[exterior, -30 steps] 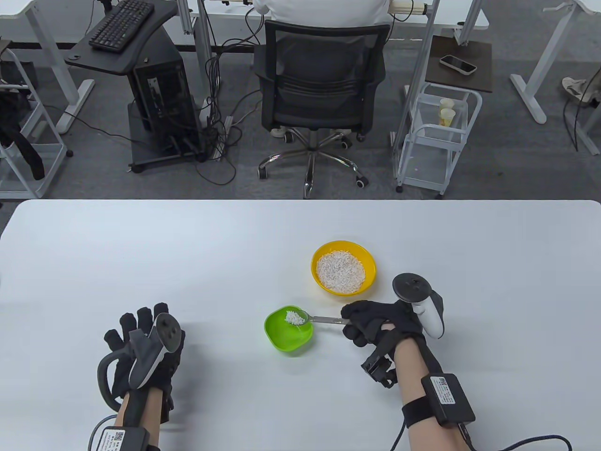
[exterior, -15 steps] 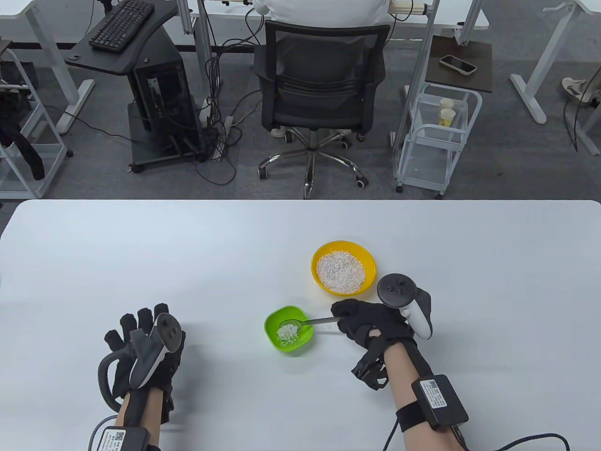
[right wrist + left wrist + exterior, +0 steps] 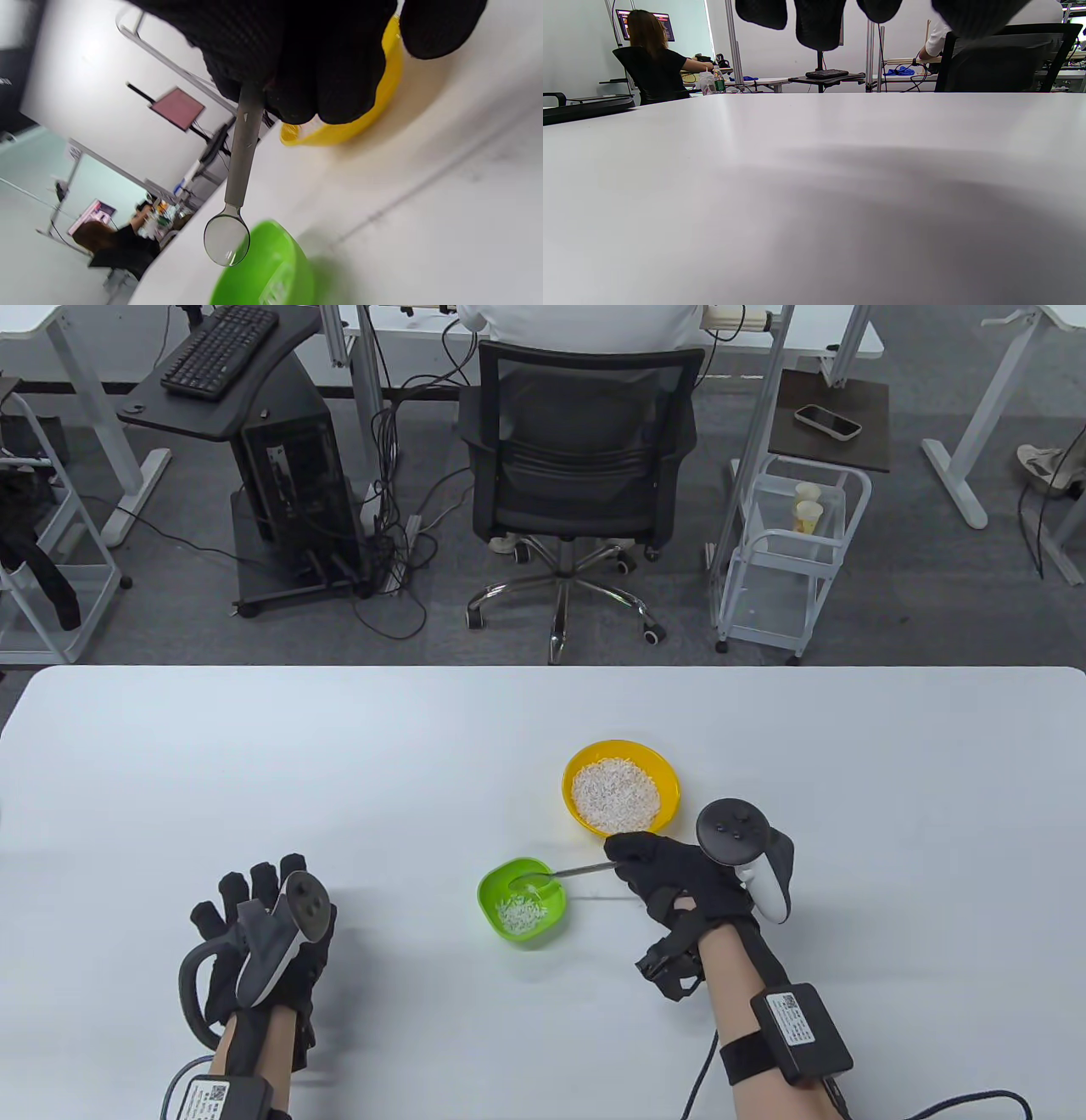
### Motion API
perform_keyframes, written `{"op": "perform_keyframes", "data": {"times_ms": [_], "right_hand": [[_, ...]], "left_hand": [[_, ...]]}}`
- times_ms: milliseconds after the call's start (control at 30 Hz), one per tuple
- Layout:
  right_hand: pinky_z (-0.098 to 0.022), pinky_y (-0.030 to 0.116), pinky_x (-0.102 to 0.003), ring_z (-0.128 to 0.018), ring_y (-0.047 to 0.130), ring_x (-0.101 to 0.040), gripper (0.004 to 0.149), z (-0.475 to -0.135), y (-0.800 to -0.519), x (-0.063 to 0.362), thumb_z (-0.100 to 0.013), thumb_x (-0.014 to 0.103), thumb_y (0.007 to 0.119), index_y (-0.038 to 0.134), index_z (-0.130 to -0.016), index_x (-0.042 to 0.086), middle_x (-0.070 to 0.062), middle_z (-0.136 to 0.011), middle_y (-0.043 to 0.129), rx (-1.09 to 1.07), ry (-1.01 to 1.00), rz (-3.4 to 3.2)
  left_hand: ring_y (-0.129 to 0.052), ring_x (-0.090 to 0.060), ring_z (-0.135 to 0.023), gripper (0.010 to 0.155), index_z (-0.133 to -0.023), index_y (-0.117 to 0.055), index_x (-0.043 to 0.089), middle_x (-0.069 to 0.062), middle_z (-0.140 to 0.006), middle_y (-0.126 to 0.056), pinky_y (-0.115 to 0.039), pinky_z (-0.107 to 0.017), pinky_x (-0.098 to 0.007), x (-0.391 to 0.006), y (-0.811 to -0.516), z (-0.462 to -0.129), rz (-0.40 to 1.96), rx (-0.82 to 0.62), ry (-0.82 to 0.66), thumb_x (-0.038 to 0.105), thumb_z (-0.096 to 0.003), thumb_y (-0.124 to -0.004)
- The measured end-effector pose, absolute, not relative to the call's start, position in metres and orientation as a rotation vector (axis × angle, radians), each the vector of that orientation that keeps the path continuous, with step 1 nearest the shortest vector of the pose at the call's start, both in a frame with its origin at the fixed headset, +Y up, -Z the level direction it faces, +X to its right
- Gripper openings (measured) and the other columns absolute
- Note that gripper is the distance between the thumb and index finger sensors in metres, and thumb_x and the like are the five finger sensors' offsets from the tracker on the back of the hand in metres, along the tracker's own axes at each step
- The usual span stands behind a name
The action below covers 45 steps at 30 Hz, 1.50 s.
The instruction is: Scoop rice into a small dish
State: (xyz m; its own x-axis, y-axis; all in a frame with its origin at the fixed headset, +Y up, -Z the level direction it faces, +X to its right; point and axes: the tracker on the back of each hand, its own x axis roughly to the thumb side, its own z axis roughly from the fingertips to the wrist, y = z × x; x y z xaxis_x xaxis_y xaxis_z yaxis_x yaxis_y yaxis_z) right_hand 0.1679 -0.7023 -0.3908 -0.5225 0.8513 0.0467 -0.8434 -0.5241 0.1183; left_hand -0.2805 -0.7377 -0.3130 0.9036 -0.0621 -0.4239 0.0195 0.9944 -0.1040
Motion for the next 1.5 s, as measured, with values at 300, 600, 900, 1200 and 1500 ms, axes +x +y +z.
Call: {"op": "perform_keyframes", "data": {"times_ms": [300,600,900,1200,1500], "right_hand": [[-0.062,0.06,-0.071,-0.065,0.095,-0.042,0.043,-0.387,-0.709,0.208,-0.056,0.017,0.073,0.076,-0.099,0.015,-0.016,-0.086,0.093,-0.247,-0.403,2.205],[-0.062,0.062,-0.07,-0.061,0.099,-0.041,0.042,-0.39,-0.718,0.205,-0.056,0.019,0.074,0.078,-0.097,0.014,-0.018,-0.082,0.097,-0.277,-0.468,2.476],[-0.06,0.064,-0.07,-0.055,0.1,-0.038,0.041,-0.394,-0.73,0.196,-0.054,0.017,0.074,0.08,-0.095,0.01,-0.021,-0.076,0.098,-0.192,-0.362,2.471],[-0.057,0.066,-0.069,-0.049,0.101,-0.039,0.042,-0.397,-0.752,0.194,-0.054,0.014,0.072,0.079,-0.094,0.004,-0.027,-0.072,0.098,-0.309,-0.158,2.086],[-0.056,0.066,-0.071,-0.047,0.099,-0.04,0.044,-0.393,-0.759,0.21,-0.054,0.01,0.07,0.074,-0.096,-0.002,-0.029,-0.072,0.096,-0.519,-0.129,1.885]], "left_hand": [[-0.044,-0.028,-0.118,0.071,-0.11,-0.039,0.043,0.007,-0.125,-0.053,-0.036,-0.084,-0.062,-0.28,-0.741,-0.315,-0.054,-0.107,0.437,0.062,-0.0474,-0.065],[-0.043,-0.028,-0.118,0.071,-0.11,-0.038,0.044,0.007,-0.125,-0.052,-0.036,-0.084,-0.062,-0.278,-0.741,-0.316,-0.057,-0.111,0.429,0.062,-0.0474,-0.064],[-0.043,-0.028,-0.118,0.071,-0.11,-0.038,0.043,0.007,-0.125,-0.052,-0.035,-0.084,-0.062,-0.278,-0.741,-0.315,-0.037,-0.104,0.421,0.062,-0.0474,-0.064],[-0.044,-0.028,-0.118,0.071,-0.11,-0.038,0.043,0.007,-0.125,-0.052,-0.036,-0.084,-0.062,-0.278,-0.744,-0.316,-0.046,-0.11,0.418,0.062,-0.0474,-0.064],[-0.043,-0.028,-0.118,0.071,-0.11,-0.038,0.044,0.007,-0.125,-0.052,-0.035,-0.084,-0.062,-0.278,-0.745,-0.317,-0.046,-0.113,0.422,0.062,-0.0473,-0.064]]}}
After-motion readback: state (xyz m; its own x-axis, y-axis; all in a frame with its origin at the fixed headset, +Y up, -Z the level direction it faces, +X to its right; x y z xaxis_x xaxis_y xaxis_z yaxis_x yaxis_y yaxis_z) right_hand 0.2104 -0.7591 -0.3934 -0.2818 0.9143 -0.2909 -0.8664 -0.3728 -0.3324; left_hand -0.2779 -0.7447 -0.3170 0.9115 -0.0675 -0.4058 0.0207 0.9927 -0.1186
